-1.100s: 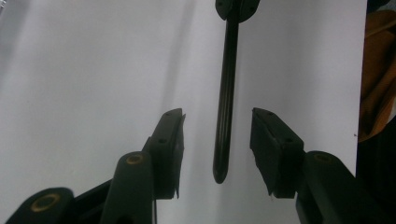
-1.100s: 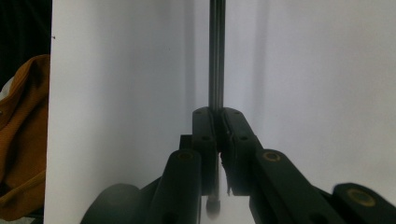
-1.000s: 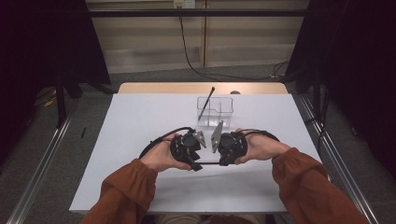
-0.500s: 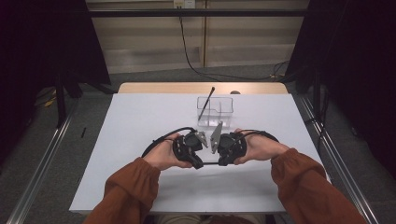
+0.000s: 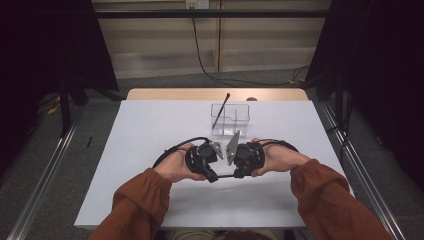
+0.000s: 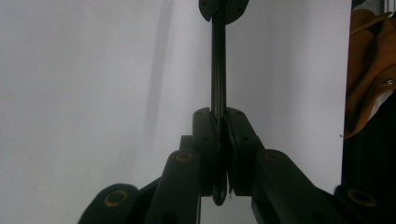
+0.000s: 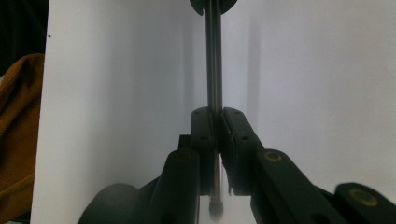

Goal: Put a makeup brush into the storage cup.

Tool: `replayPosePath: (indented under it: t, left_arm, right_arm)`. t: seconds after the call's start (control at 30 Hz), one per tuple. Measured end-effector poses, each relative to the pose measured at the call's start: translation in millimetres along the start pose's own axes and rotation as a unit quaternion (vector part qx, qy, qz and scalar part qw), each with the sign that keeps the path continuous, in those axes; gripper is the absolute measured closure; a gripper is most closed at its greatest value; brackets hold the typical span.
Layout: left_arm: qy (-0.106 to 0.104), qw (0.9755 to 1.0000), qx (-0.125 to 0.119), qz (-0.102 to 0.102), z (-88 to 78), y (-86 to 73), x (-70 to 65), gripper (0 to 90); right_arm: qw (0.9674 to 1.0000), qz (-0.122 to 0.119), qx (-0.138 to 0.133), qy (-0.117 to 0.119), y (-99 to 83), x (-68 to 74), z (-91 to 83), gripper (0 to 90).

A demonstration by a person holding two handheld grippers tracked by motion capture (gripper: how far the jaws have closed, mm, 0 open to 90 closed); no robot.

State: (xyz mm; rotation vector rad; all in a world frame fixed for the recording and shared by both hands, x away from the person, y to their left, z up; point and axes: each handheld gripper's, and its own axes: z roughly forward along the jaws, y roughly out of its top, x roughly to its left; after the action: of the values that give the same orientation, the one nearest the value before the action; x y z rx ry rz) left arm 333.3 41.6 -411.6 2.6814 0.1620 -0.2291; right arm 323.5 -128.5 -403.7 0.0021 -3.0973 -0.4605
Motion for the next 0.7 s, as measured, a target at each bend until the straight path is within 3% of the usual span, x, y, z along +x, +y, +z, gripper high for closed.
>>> replayPosePath:
  t: [0.27, 0.4, 0.7]
  left_arm:
    - [0.005, 1.0, -0.005, -0.006, -0.8, -2.2, 0.2, 84.0]
    - [0.002, 1.0, -0.007, -0.005, -1.6, -3.1, 0.0, 84.0]
    - [0.003, 0.9999, -0.009, -0.004, -4.3, -5.7, 1.0, 83.9]
  right_arm:
    - [0.9998, 0.009, -0.019, 0.006, -3.4, -1.0, -2.6, 74.0]
    - [0.9989, 0.032, -0.031, 0.012, -6.9, -1.4, -4.2, 63.2]
    - [0.9972, 0.038, -0.064, 0.004, -15.0, -1.6, -5.3, 37.5]
